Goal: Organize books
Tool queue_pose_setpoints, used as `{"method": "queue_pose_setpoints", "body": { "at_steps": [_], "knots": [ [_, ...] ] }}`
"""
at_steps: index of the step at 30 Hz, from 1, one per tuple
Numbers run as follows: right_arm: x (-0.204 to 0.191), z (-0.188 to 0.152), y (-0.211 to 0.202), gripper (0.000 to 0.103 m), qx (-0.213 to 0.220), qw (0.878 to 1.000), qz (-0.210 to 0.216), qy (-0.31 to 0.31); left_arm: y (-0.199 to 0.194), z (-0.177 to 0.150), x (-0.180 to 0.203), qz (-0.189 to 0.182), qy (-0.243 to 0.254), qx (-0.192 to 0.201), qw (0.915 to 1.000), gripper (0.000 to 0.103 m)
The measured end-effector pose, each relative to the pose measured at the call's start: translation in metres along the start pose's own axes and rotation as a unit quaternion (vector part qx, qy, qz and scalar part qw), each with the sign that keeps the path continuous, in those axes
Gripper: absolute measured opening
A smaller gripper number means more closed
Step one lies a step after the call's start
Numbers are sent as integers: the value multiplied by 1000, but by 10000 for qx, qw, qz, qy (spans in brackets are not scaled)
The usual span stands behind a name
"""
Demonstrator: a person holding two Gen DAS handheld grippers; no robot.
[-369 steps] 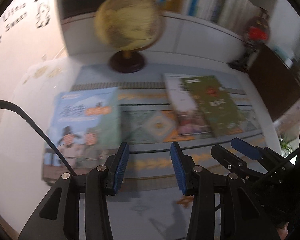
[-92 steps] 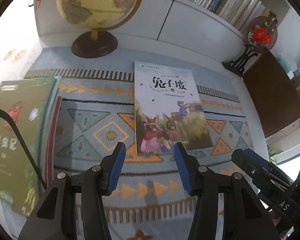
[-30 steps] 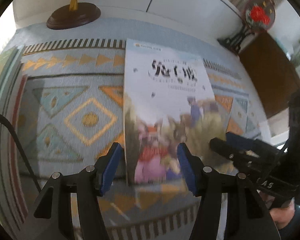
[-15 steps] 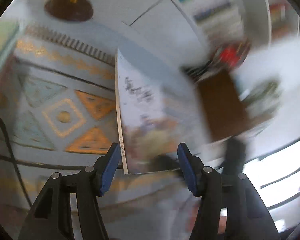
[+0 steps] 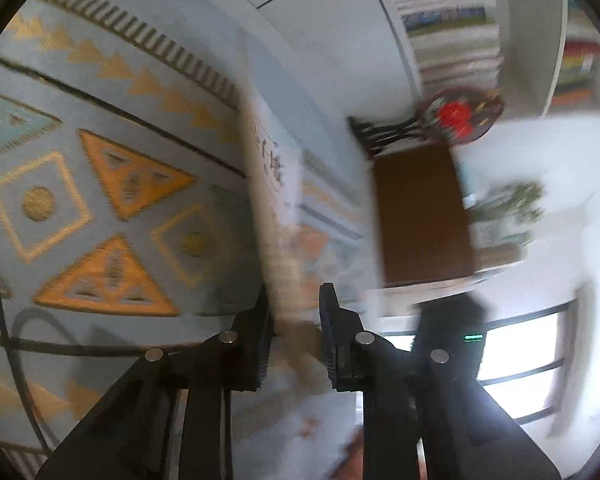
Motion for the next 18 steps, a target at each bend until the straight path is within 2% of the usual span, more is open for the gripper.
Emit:
{"method": "queue_pose_setpoints", "body": {
  "at_steps": [3, 8, 9, 11, 13, 14, 16, 18],
  "knots": [
    [13, 5, -3, 70, 27, 9954, 651, 699, -2, 2, 2, -568, -351, -139, 9977, 18],
    [23, 12, -2, 69, 119, 9818, 1377, 1306, 0, -1, -6, -599, -515, -271, 9965, 18],
    [23, 12, -3, 63, 157, 9808, 1417, 1330, 0, 0, -8, -543, -479, -266, 9970, 18],
    [19, 14, -5, 38, 238, 9829, 1378, 1193, -2, -2, -9, -172, -311, -239, 9991, 18],
    [13, 15, -6, 30, 241, 9907, 1042, 845, 1, -5, -12, 471, -9, -248, 9986, 18],
    [7, 15, -5, 27, 225, 9945, 833, 591, 4, -7, -14, 966, 219, -223, 9948, 18],
    [-8, 14, -7, 22, 181, 9987, 480, 81, 7, -11, -16, 1680, 616, -174, 9837, 21],
    [-27, 8, -5, 20, 101, 9980, -25, -622, 8, -19, -12, 2161, 898, -133, 9721, 23]
  ]
}}
Point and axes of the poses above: each gripper's, at about its wrist camera, not at the fingertips, and y roughly the way its jaws point, x to its right, z to its top, the point moved 6 cm from there along y, roughly the way its jaws point, and after that the axes turned 7 degrees about z, right-handed, at the moved point
